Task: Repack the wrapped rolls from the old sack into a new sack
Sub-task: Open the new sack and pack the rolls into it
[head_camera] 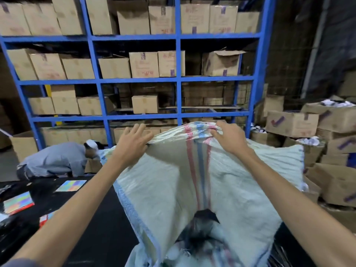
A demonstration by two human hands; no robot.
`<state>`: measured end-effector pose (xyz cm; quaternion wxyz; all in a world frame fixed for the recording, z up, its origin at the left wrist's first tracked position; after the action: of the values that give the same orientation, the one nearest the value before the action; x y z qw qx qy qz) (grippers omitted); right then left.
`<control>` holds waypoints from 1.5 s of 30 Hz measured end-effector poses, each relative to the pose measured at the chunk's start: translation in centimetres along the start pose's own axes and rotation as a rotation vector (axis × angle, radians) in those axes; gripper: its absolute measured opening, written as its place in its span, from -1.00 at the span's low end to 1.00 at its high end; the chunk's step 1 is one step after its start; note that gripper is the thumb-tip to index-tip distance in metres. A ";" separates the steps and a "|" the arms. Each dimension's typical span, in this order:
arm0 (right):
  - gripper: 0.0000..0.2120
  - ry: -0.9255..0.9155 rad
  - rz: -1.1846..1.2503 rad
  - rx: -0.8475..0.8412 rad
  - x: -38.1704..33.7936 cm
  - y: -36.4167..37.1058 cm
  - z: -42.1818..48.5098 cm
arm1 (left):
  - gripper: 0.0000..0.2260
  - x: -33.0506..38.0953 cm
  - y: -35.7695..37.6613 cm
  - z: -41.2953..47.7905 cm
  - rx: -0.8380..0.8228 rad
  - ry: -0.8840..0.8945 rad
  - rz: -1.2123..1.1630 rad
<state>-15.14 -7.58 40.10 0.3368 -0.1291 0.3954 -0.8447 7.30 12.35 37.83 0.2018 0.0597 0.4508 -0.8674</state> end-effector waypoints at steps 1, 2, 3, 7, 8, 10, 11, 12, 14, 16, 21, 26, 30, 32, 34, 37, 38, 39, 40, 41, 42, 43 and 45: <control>-0.68 -0.028 -0.015 0.003 -0.5 0.0 0.4 | -0.66 -0.2 0.1 -0.1 0.018 -0.016 0.051; -0.70 -0.051 -0.033 0.014 -1.0 0.0 1.0 | -0.65 -0.6 0.2 0.1 0.035 -0.053 0.086; -0.72 -0.070 -0.061 0.025 -1.6 0.2 1.4 | -0.60 -1.1 0.3 0.1 0.051 -0.107 0.107; -0.75 -0.083 -0.134 0.062 -2.8 0.4 2.9 | -0.66 -1.8 0.0 0.9 0.064 -0.203 0.092; -0.74 -0.074 -0.135 0.066 -2.8 0.4 3.2 | -0.73 -2.1 -0.1 1.3 0.060 -0.222 0.033; -0.72 -0.061 -0.134 0.074 -2.7 0.4 4.2 | -0.77 -3.7 0.0 2.1 0.056 -0.312 -0.139; -0.70 -0.059 -0.136 0.082 -2.7 0.4 4.7 | -0.77 -4.6 0.1 2.4 0.061 -0.367 -0.226; -0.68 -0.066 -0.141 0.094 -2.8 0.4 5.1 | -0.78 -5.3 0.4 2.7 0.068 -0.407 -0.279; -0.63 -0.082 -0.165 0.112 -3.0 0.4 5.5 | -0.79 -5.9 0.2 3.1 0.093 -0.408 -0.282; -0.58 -0.086 -0.177 0.120 -2.9 0.2 5.8 | -0.74 -6.1 -0.7 3.5 0.137 -0.364 -0.240; -0.55 -0.187 -0.079 0.026 -2.2 3.2 5.0 | -0.67 -5.1 -0.1 3.3 0.170 -0.116 0.009; -0.36 -0.330 -0.020 -0.095 -1.9 7.5 3.5 | -0.57 -4.7 4.6 1.6 0.027 -0.135 -0.032; -0.23 -0.379 0.110 -0.168 -1.8 8.4 3.5 | -0.69 -4.9 5.6 2.1 -0.048 -0.245 -0.153; -0.29 -0.402 0.215 -0.331 -1.9 9.2 3.4 | -0.73 -5.1 6.0 2.5 -0.078 -0.244 -0.191; -0.58 -0.419 0.242 -0.506 -1.7 10.0 3.2 | -0.73 -4.9 6.9 2.9 -0.142 -0.180 -0.222; -0.77 -0.467 0.223 -0.693 -1.0 11.8 3.0 | -0.74 -4.8 8.4 2.9 -0.221 -0.090 -0.241; -0.91 -0.463 0.216 -0.705 -0.9 12.1 2.9 | -0.74 -4.9 8.7 2.8 -0.211 -0.066 -0.211; -0.93 -0.448 0.211 -0.699 -0.8 12.4 3.1 | -0.73 -5.0 9.0 2.7 -0.197 -0.043 -0.176; -0.86 -0.411 0.209 -0.679 -0.5 12.6 3.3 | -0.75 -5.0 9.3 2.5 -0.201 -0.039 -0.161; -0.82 -0.358 0.191 -0.650 0.1 13.2 3.5 | -0.80 -4.9 9.8 2.3 -0.219 -0.049 -0.173; -0.76 -0.290 0.153 -0.620 0.9 13.8 3.7 | -0.88 -4.8 10.2 2.1 -0.249 -0.075 -0.207; -0.67 -0.221 0.092 -0.591 1.9 14.3 3.9 | -0.94 -4.7 10.4 1.9 -0.281 -0.106 -0.255; -0.44 -0.129 0.017 -0.585 3.7 15.7 3.9 | -0.85 -4.9 11.1 1.6 -0.337 -0.202 -0.345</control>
<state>-8.62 -19.52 30.56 0.3168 -0.2708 0.6008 -0.6822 16.34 6.80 31.75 0.1018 -0.1395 0.5699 -0.8034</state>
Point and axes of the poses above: each hand's wrist, its own z-axis towards the middle knuckle, its own y-axis out of the palm, x = y × z, the point moved 10 cm from there along z, towards the middle knuckle, and after that the axes turned 12 degrees about -z, right-handed, at the moved point
